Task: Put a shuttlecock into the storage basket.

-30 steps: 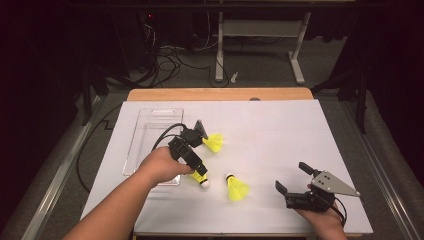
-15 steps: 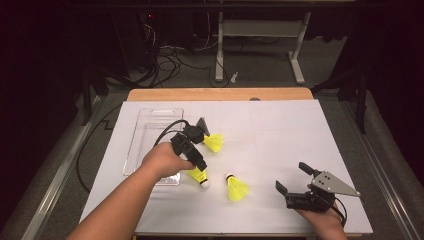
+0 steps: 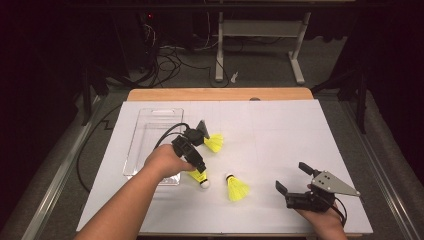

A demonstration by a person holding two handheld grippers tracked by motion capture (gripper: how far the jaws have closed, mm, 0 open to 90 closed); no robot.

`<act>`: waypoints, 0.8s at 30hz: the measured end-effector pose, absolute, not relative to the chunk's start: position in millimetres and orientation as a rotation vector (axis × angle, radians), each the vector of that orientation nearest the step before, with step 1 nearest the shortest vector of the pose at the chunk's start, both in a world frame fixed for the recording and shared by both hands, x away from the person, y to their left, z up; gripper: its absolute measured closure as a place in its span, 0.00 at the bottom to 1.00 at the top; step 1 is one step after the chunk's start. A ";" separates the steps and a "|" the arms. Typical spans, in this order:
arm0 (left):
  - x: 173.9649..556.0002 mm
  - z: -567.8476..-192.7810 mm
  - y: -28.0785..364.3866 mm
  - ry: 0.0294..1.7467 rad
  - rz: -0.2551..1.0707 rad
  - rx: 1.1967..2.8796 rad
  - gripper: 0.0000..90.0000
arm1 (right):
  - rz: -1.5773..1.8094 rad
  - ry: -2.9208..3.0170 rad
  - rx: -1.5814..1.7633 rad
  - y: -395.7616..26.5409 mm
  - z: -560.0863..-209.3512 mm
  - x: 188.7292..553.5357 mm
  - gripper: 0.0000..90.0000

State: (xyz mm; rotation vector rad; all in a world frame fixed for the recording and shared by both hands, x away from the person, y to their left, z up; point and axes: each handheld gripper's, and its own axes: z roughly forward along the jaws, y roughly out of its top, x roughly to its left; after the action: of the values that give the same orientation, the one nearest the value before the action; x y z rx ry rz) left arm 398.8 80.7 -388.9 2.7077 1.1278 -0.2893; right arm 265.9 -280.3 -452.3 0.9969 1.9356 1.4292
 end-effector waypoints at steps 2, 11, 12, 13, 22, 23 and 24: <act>398.7 -391.4 81.4 1.126 -0.312 2.701 0.48 | 1.428 1.936 0.996 -280.0 -452.3 265.9 0.01; 398.2 -398.9 86.7 1.115 -0.358 2.688 0.61 | 1.425 1.937 0.995 -280.0 -452.5 266.0 0.01; 398.3 -398.8 87.0 1.105 -0.361 2.685 0.64 | 1.424 1.938 0.994 -279.9 -452.5 266.1 0.01; 398.3 -398.7 86.9 1.101 -0.366 2.684 0.66 | 1.424 1.939 0.995 -279.7 -452.6 266.1 0.01; 399.4 -399.5 87.2 1.099 -0.371 2.685 0.78 | 1.421 1.938 0.996 -279.9 -452.6 266.1 0.01; 399.5 -399.3 87.2 1.096 -0.371 2.682 0.79 | 1.421 1.938 0.997 -280.0 -452.5 266.1 0.01; 399.6 -399.0 87.2 1.095 -0.372 2.679 0.79 | 1.421 1.938 0.997 -280.1 -452.5 266.1 0.01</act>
State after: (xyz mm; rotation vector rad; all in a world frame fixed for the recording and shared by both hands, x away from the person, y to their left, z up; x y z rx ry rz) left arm 399.6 87.2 -399.0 2.6789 1.0952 -0.3721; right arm 266.1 -280.1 -452.5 0.9970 1.9377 1.4215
